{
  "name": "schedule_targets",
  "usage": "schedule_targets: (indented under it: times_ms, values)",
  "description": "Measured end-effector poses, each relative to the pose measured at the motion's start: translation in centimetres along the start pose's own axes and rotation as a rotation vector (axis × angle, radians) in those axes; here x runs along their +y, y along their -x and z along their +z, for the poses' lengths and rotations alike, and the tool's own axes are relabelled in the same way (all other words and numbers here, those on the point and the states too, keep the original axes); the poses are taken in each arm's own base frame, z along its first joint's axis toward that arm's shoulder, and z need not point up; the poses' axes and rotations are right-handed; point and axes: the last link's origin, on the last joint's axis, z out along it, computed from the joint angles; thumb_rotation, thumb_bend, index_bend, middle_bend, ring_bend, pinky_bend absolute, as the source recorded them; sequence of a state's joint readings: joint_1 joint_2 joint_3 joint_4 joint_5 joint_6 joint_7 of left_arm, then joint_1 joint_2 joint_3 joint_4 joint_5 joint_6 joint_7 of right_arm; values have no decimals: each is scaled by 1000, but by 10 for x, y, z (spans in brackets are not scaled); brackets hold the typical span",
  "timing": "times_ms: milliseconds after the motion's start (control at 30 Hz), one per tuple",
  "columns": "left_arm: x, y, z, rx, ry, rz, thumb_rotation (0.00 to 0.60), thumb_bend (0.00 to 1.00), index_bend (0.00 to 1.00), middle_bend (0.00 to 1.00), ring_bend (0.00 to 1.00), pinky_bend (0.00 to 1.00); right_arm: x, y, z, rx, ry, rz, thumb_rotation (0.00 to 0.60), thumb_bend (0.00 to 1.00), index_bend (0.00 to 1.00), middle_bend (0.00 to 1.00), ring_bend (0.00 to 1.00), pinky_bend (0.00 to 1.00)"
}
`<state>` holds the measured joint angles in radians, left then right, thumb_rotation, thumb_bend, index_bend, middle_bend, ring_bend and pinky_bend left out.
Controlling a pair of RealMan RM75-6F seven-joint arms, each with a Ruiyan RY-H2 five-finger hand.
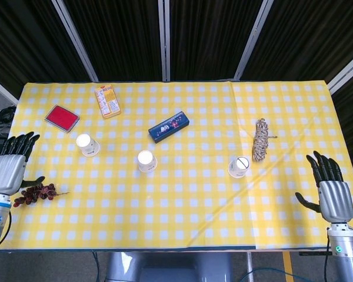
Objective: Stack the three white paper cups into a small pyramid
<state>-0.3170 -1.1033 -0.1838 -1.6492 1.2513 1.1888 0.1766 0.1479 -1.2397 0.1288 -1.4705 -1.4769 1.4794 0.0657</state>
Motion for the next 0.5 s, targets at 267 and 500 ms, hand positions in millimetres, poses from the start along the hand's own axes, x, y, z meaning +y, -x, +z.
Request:
schedule_targets:
  times_ms: [267, 500]
  values:
    - [13, -3, 59, -100, 12, 66, 600, 240, 185, 0, 0, 0, 6, 3, 4, -15, 25, 7, 600, 98, 20, 0, 0, 0]
    - [21, 5, 98, -165, 11, 112, 600, 242, 241, 0, 0, 0, 11, 5, 7, -27, 46, 7, 600, 98, 28, 0, 0, 0]
